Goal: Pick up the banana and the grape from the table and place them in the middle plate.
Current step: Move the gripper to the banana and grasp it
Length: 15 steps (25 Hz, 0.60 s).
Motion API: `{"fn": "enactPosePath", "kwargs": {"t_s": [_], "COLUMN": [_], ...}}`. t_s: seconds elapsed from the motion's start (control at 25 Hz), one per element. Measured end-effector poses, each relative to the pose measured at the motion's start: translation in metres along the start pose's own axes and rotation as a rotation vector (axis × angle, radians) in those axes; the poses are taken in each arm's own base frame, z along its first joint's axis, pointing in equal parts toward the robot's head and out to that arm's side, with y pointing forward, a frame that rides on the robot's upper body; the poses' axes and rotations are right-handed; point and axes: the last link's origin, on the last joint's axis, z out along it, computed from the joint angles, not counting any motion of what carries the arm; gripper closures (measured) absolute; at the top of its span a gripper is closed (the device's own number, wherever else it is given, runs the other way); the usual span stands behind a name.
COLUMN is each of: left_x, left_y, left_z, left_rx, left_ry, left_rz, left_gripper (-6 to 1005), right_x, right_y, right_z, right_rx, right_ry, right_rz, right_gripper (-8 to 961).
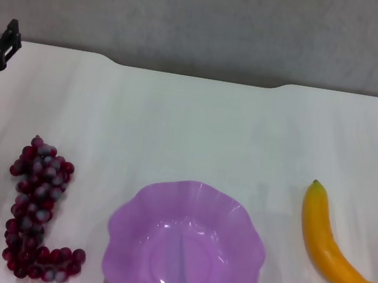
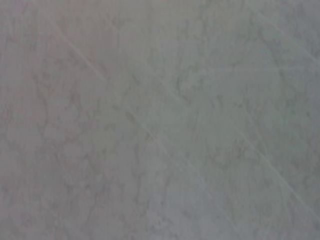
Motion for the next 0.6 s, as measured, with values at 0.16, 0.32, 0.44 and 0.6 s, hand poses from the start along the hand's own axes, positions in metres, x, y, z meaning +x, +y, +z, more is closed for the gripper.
{"fn": "enactPosePath", "kwargs": {"t_s": [0.16,0.32,0.44,0.6], "left_x": [0.0009,0.0006,-0.0004,-0.0011], "left_y": [0.0005,0.0002,-0.0005,0.0009], "left_z": [0.0002,-0.0001,-0.001,-0.0016], "left_rx": [-0.001,0.0,0.002,-0.002], "left_ry": [0.003,0.002,-0.001,-0.003], "left_rz": [-0.001,-0.003,-0.006,-0.006], "left_gripper": [258,259,259,260], "right_x": [-0.0002,-0.0001,-0.0002,-0.0002], "right_y": [0.0004,0.0002,0.0003,0.0002], "right_z": [-0.0003,-0.0006,-0.0006,-0.0006], "right_rx": [-0.001,0.0,0.0,0.0], "right_ry": [-0.002,-0.002,-0.002,-0.002], "right_rz": [0.0,0.001,0.001,0.001], "right_gripper": [333,332,331,331]}}
